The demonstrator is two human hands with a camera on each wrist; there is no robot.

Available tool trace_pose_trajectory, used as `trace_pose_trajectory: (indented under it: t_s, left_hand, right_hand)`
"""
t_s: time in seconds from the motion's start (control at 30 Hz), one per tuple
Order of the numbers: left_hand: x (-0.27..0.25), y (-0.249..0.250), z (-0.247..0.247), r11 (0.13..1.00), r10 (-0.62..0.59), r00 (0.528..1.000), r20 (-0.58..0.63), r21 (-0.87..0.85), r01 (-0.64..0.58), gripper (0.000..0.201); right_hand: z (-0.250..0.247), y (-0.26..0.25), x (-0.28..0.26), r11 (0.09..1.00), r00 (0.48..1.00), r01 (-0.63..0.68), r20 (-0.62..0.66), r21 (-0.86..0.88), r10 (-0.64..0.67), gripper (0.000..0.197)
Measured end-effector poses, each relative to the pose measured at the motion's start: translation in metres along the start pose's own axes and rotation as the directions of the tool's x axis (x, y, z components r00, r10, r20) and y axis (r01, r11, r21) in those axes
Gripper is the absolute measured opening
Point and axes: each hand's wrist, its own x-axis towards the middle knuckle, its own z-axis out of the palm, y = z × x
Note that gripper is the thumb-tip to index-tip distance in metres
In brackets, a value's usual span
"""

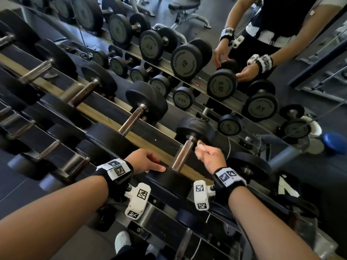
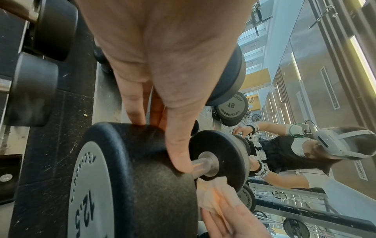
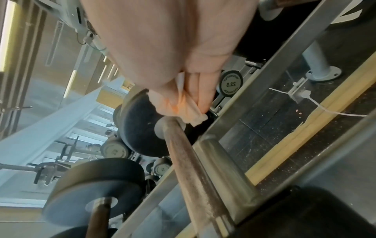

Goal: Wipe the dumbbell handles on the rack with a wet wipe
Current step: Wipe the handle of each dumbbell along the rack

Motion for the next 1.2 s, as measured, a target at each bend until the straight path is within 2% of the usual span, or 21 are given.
trace_pose_trajectory:
  t_s: [0.07,0.13,0.23,0.3,0.33,0.4,0.43,0.5,0.53,0.6,0.67,0.73,0.83,0.97,1.03,1.13,1.17,1.2]
  left_hand:
    - [0.000,-0.001,0.000,1.000,-0.005,1.000,0.000,-0.002,0.005,0.043]
    - [0.001,-0.001,0.000,1.000,-0.009,1.000,0.004,0.001,0.009,0.044]
    - [0.002,0.001,-0.002,1.000,-0.014,1.000,0.016,0.010,0.014,0.044]
    - [0.003,0.003,-0.004,1.000,-0.021,0.999,0.027,0.012,0.021,0.044]
    - [0.003,0.003,-0.004,1.000,-0.024,0.999,0.036,0.008,0.023,0.043]
    - [0.002,0.003,-0.004,1.000,-0.018,0.999,0.045,0.001,0.018,0.038]
    - [0.002,0.003,-0.004,1.000,-0.013,0.999,0.042,-0.005,0.013,0.038]
    - [0.002,0.001,-0.003,1.000,-0.012,1.000,0.029,-0.018,0.012,0.039]
    - [0.001,0.001,-0.003,1.000,-0.014,1.000,0.023,-0.021,0.015,0.040]
    - [0.000,0.000,-0.002,0.999,-0.016,1.000,0.012,-0.030,0.017,0.039]
    - [-0.001,-0.002,-0.001,0.999,-0.019,1.000,0.002,-0.039,0.019,0.039]
    - [-0.002,-0.001,0.000,0.999,-0.026,1.000,-0.002,-0.043,0.026,0.040]
    - [-0.003,0.001,-0.001,0.999,-0.039,0.999,-0.004,-0.036,0.039,0.042]
    - [-0.004,0.006,-0.003,0.998,-0.054,0.998,0.013,-0.030,0.054,0.040]
    - [-0.004,0.009,-0.002,0.998,-0.055,0.998,0.016,-0.037,0.055,0.043]
    - [-0.005,0.012,0.001,0.998,-0.052,0.999,0.016,-0.047,0.052,0.046]
    - [-0.005,0.012,0.002,0.998,-0.051,0.999,0.013,-0.049,0.051,0.047]
    - [-0.005,0.011,0.002,0.997,-0.052,0.999,0.008,-0.051,0.052,0.049]
  right_hand:
    - [0.015,-0.005,-0.004,0.997,0.999,-0.003,0.036,0.077,0.001,0.019]
    - [0.028,-0.005,-0.015,0.998,0.997,0.004,0.072,0.068,-0.009,0.024]
    - [0.024,0.009,-0.032,0.996,0.978,0.039,0.207,-0.079,-0.022,0.026]
    - [0.015,0.011,-0.037,0.976,0.936,0.038,0.350,-0.213,0.040,0.032]
    - [0.012,0.007,-0.038,0.976,0.906,0.016,0.416,-0.217,0.077,0.038]
    - [0.007,-0.009,-0.035,0.994,0.876,-0.089,0.469,-0.070,0.112,0.036]
    - [0.003,-0.018,-0.030,0.994,0.895,-0.101,0.433,-0.033,0.105,0.036]
    - [-0.009,-0.036,-0.020,0.984,0.956,0.083,0.292,-0.160,-0.033,0.041]
    - [-0.015,-0.042,-0.015,0.959,0.964,0.168,0.241,-0.229,-0.111,0.038]
    - [-0.018,-0.053,-0.012,0.899,0.955,0.268,0.217,-0.345,-0.201,0.028]
    - [-0.015,-0.055,-0.010,0.832,0.939,0.320,0.269,-0.452,-0.215,0.032]
    - [-0.013,-0.052,-0.010,0.791,0.913,0.387,0.314,-0.474,-0.259,0.035]
    - [-0.016,-0.053,-0.009,0.782,0.877,0.464,0.342,-0.415,-0.338,0.037]
    - [-0.023,-0.057,-0.002,0.726,0.786,0.612,0.340,-0.313,-0.516,0.042]
    - [-0.022,-0.055,0.000,0.658,0.745,0.663,0.394,-0.357,-0.538,0.042]
    - [-0.014,-0.047,0.002,0.525,0.678,0.731,0.548,-0.436,-0.490,0.046]
    - [-0.012,-0.044,0.002,0.481,0.672,0.737,0.593,-0.475,-0.444,0.048]
    - [-0.010,-0.042,0.001,0.449,0.687,0.722,0.624,-0.527,-0.373,0.052]
